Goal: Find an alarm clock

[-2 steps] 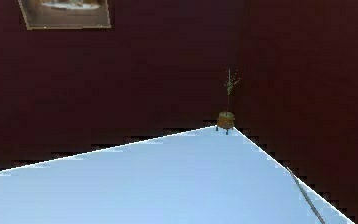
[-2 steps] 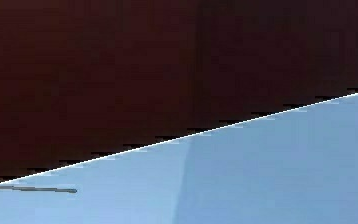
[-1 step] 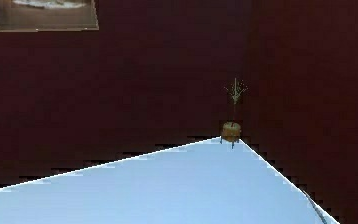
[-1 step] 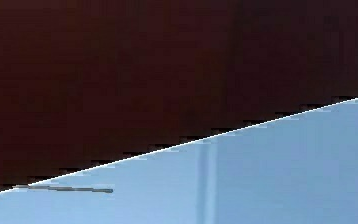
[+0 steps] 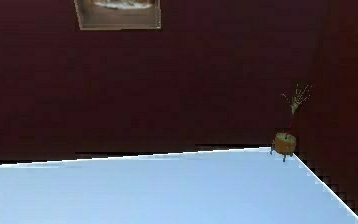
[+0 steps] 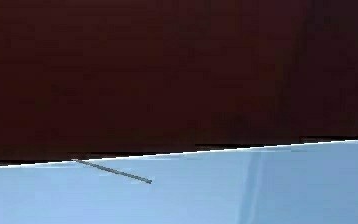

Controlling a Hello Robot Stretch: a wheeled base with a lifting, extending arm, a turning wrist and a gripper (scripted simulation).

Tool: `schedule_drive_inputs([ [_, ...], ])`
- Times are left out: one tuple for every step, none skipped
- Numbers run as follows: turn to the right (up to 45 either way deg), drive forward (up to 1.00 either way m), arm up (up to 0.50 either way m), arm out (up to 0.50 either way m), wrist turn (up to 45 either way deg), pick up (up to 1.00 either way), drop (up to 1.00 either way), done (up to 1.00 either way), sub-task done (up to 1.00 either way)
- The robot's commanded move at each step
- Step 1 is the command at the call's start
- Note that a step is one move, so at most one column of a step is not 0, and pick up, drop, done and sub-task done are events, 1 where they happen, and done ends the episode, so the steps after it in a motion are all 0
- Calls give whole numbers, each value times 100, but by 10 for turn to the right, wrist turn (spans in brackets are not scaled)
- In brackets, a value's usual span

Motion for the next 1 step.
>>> schedule_drive_inputs([
  [0, 5, 0, 0, 0, 0, 0, 0, 0],
])
